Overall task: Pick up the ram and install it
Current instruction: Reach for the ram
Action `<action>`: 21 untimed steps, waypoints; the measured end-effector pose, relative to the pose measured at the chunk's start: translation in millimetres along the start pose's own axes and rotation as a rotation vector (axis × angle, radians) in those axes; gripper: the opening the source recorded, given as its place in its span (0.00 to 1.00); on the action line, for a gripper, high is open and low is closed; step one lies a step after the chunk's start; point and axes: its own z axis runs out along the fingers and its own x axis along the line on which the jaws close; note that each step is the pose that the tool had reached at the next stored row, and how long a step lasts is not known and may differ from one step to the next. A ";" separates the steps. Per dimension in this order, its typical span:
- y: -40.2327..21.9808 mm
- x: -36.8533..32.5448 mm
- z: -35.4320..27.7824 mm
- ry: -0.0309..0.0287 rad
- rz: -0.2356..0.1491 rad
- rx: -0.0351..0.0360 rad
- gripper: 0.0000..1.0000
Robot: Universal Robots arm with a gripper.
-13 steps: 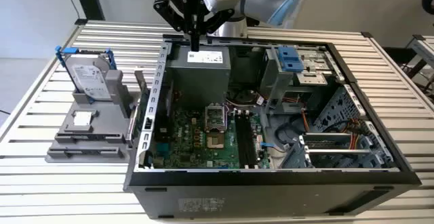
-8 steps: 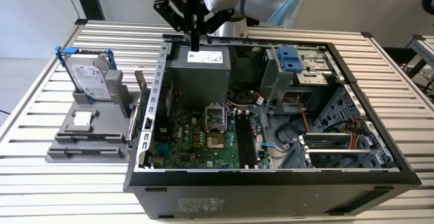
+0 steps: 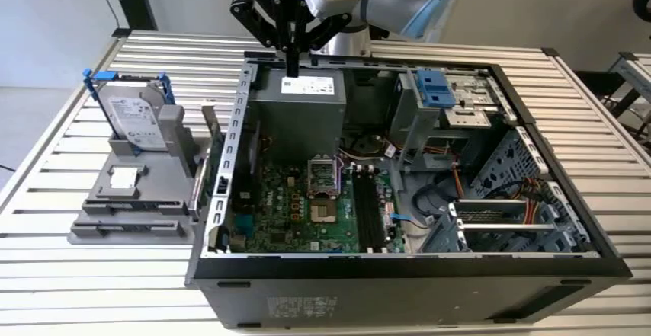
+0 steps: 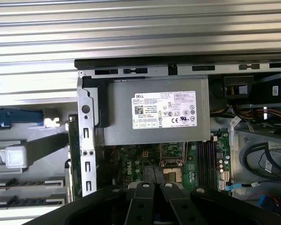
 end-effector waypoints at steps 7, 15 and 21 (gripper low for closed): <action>-0.2 3.3 -0.1 0.0000 0.000 0.0000 0.00; -1.4 20.2 -0.4 0.0000 0.000 0.0000 0.00; -2.3 33.3 -0.7 -0.0001 0.000 -0.0001 0.00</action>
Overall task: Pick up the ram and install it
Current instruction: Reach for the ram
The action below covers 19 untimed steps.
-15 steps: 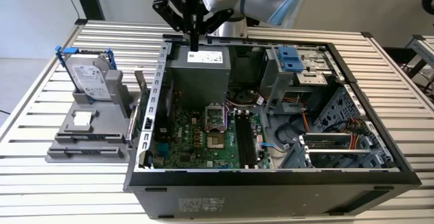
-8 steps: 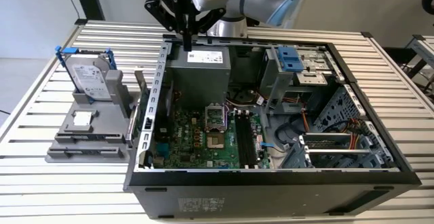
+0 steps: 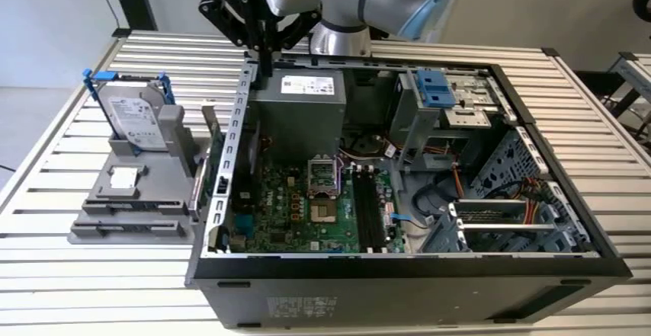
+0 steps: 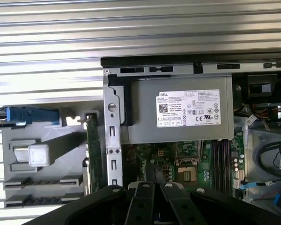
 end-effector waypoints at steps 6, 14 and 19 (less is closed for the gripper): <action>-0.9 13.4 -0.4 0.0001 0.000 0.0001 0.00; -2.1 29.3 -0.7 0.0001 0.000 0.0001 0.00; -2.8 39.4 -0.9 0.0001 0.000 0.0001 0.00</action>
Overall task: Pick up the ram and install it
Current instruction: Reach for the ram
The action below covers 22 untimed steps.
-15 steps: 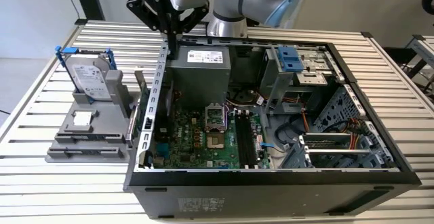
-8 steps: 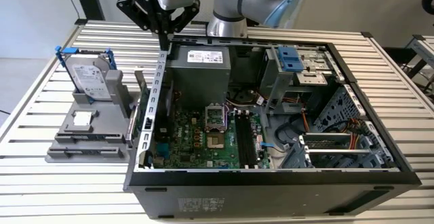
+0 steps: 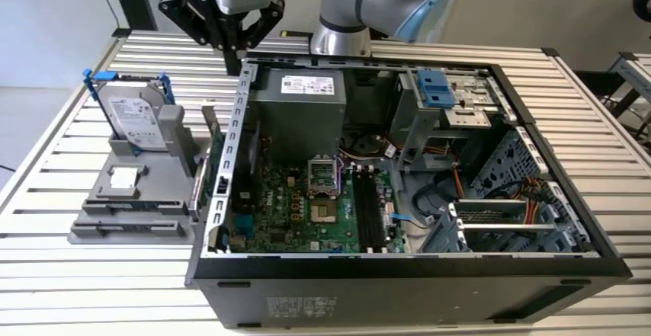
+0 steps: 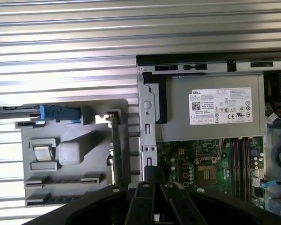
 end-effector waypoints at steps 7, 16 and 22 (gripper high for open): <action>-1.0 13.9 -0.3 0.0000 0.000 0.0000 0.00; -2.4 33.4 -0.9 0.0000 0.000 0.0000 0.00; -3.2 45.6 -1.1 0.0000 0.000 -0.0001 0.00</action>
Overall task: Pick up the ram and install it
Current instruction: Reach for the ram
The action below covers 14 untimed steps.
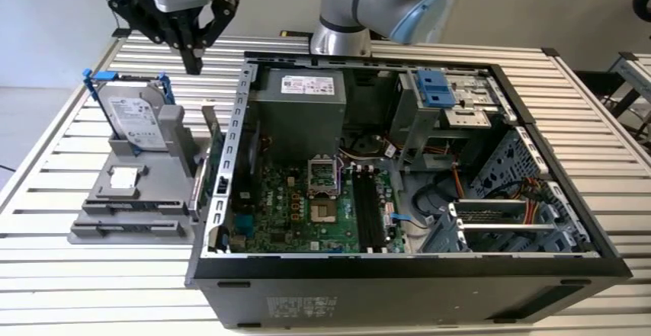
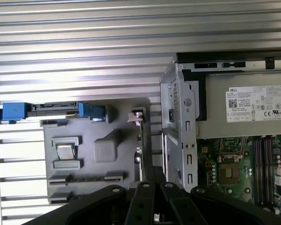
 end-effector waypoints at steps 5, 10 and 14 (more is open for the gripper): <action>-0.7 9.6 -0.2 0.0000 0.000 0.0000 0.00; -1.5 20.5 -0.5 0.0000 0.000 0.0001 0.00; -2.0 27.7 -0.7 0.0000 0.000 0.0001 0.00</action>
